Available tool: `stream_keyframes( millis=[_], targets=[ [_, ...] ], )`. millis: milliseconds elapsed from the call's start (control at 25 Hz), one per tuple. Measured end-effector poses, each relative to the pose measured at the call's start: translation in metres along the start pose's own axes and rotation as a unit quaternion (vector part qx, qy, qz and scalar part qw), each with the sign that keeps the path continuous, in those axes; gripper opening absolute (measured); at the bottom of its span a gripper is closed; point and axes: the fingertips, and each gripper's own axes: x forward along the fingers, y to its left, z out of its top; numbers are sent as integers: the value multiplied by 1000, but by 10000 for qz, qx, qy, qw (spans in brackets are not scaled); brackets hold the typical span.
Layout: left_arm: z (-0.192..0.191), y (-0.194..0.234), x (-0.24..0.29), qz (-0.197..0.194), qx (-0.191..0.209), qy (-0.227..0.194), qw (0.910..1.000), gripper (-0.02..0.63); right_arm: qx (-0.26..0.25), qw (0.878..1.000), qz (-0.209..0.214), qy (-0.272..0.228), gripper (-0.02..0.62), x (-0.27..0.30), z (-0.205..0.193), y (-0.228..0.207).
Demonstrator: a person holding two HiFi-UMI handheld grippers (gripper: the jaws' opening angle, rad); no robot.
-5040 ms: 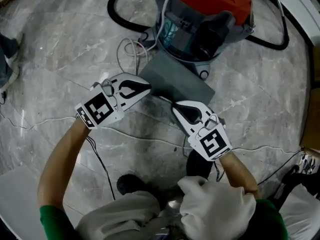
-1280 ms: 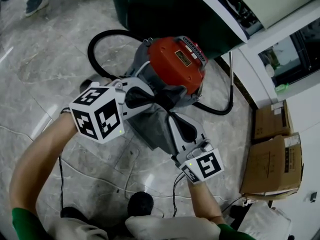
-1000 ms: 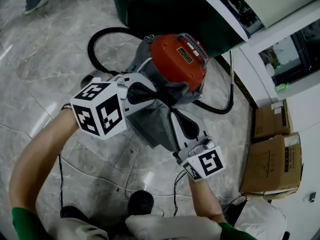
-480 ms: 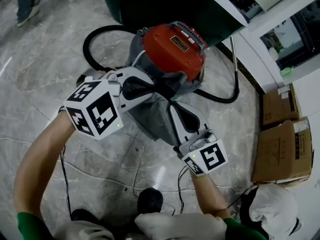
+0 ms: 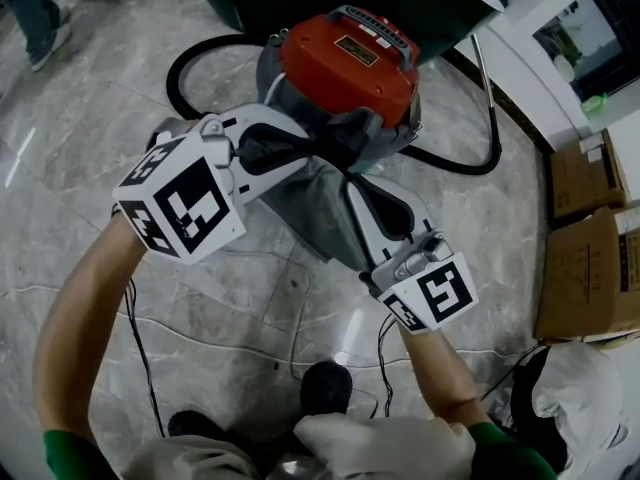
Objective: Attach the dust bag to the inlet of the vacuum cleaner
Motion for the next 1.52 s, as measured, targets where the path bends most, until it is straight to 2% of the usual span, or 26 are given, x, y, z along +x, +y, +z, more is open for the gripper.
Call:
stream_keyframes(
  millis=[240,640,920,1520],
  targets=[
    [1,1,2,-48,-90,42,9999,36,90,9999,-26,-65,14,-1,-2,-2],
    [3,4,8,2,-1,24,10000,38,59,9999,-12,-98,14,-1,-6,-6],
    [3,6,9,137,-20,-18,9999,38,-22,9999,107,-63,15,1,-7,-13],
    [4,35,40,343,10,48,9994,41,234,9996,-110,-121,25,9,-15,-57]
  ],
)
